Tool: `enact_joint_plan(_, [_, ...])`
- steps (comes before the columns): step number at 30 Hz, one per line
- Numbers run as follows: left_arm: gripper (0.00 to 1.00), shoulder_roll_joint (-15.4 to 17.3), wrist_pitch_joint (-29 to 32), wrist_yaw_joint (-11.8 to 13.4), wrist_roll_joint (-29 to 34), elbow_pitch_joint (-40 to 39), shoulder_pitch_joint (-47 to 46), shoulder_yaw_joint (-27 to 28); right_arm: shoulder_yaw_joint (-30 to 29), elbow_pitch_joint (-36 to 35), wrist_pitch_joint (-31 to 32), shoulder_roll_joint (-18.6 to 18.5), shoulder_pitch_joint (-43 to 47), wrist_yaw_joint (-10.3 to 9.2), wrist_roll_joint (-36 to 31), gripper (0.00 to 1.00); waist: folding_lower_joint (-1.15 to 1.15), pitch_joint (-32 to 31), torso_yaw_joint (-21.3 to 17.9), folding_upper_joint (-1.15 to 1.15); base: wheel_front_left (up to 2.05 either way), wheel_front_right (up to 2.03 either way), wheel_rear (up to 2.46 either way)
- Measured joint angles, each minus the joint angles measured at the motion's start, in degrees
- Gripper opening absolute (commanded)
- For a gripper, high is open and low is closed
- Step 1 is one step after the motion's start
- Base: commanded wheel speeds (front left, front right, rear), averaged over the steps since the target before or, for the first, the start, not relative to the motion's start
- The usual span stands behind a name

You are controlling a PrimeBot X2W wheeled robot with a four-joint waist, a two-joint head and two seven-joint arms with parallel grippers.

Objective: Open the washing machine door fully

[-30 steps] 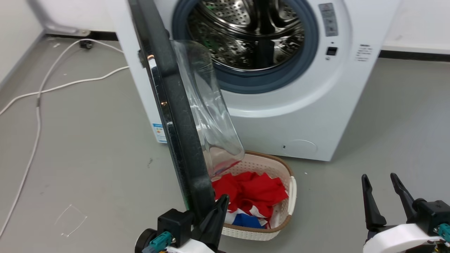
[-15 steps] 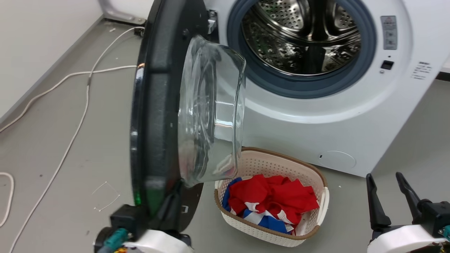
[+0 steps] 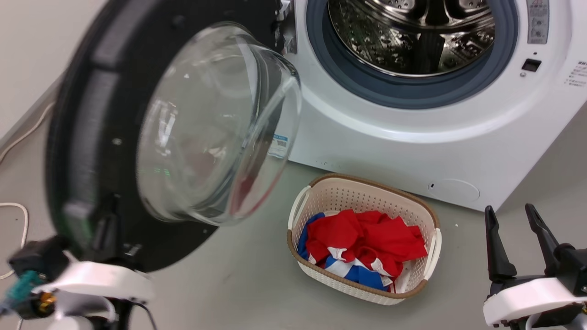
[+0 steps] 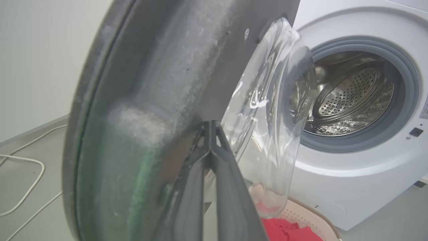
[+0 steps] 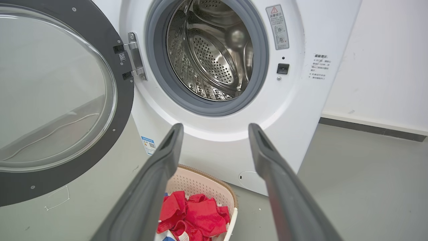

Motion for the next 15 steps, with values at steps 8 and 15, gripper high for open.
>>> enact_joint_plan(8, [0.00, 3.89, -3.33, -1.71, -3.38, 7.50, -4.36, 7.32, 0.26, 0.00, 0.23, 0.00, -1.90, 0.00, -0.36, 1.00, 0.00, 3.22, -1.25, 0.00, 0.00, 0.00, 0.00])
enact_joint_plan(15, [0.00, 7.50, -5.95, -6.27, -6.86, 16.74, -8.75, 11.84, 0.23, 0.19, 0.30, 0.01, -3.34, 0.00, -0.91, 1.00, 0.00, 5.06, -2.29, 0.00, 0.00, 0.00, 0.00])
